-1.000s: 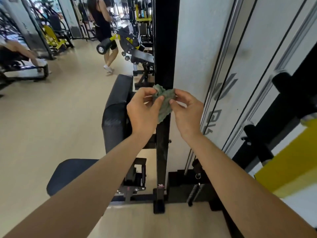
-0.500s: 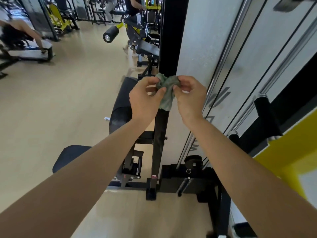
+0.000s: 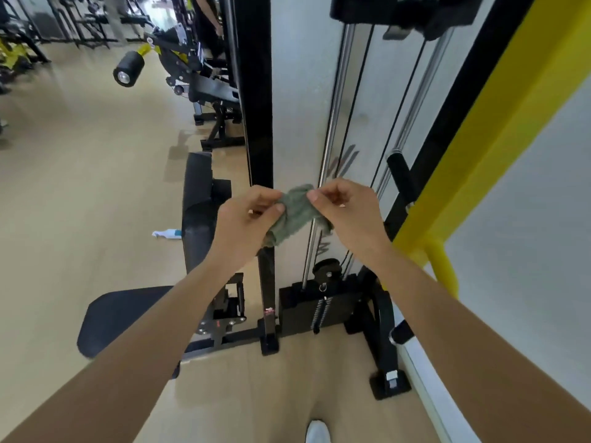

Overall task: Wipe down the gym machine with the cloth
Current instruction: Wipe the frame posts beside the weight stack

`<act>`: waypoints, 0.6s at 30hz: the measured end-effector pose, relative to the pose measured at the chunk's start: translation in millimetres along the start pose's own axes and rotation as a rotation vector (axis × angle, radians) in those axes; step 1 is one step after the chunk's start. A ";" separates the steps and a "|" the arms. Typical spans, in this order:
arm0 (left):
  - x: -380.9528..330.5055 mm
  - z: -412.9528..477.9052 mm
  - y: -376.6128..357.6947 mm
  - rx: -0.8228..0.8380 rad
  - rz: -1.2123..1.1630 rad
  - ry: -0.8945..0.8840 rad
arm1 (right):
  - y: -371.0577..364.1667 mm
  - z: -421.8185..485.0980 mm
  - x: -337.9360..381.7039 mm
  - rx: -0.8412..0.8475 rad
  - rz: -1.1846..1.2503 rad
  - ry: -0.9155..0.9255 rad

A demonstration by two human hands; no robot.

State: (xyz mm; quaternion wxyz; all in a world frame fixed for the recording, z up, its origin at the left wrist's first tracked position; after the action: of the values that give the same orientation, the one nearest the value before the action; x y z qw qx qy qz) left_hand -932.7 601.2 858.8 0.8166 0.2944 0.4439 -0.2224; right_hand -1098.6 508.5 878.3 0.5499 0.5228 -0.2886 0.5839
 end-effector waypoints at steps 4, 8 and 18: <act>-5.9 -58.5 -27.8 0.220 -0.063 0.052 | 48.4 -57.7 -7.8 -0.065 -0.050 -0.107; -9.9 -100.6 -47.4 0.301 -0.115 0.057 | 90.9 -110.1 -24.1 -0.180 -0.146 -0.179; -50.1 -148.8 -92.1 0.474 -0.044 -0.019 | 149.5 -188.1 -49.6 -0.074 -0.155 -0.269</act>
State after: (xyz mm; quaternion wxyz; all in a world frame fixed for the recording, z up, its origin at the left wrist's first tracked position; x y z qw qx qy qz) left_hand -1104.0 640.2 811.2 0.7239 0.4660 0.3777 -0.3408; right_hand -1302.5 629.1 813.9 0.5686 0.5962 -0.3399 0.4535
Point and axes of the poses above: each hand's wrist, its own z-axis towards the middle knuckle, its own y-axis out of the back of the hand, x = y × z, the point moved 8 cm from there along z, towards the middle knuckle, and after that the axes turned 12 degrees about -x, right-handed, at the moved point
